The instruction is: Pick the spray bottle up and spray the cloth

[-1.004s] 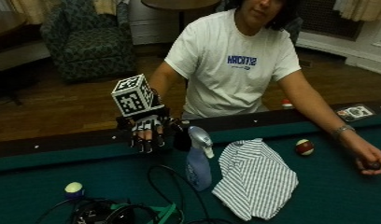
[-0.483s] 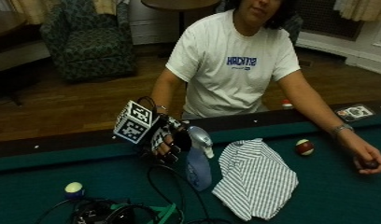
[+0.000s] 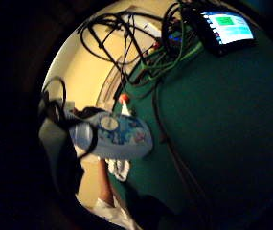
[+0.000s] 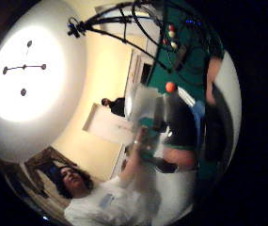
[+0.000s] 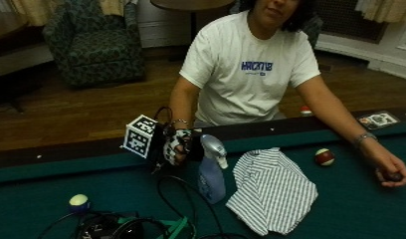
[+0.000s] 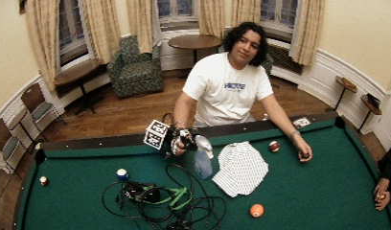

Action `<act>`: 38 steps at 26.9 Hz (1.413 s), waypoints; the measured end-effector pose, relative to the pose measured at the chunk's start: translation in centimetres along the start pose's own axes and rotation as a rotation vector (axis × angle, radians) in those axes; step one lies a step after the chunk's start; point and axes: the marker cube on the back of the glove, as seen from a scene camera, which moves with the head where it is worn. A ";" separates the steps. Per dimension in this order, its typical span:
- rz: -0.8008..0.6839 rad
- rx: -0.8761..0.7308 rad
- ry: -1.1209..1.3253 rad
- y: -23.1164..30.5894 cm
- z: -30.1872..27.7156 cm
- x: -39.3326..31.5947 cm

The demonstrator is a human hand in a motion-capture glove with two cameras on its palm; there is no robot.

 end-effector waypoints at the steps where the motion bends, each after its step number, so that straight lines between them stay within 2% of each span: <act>1: 0.004 0.030 -0.018 -0.2 0.1 0.0; 11: -0.024 0.111 -0.016 0.3 0.5 0.4; 21: -0.046 -0.193 0.062 1.2 3.8 -0.1; 38: -0.001 -0.306 -0.015 -3.0 9.3 -0.9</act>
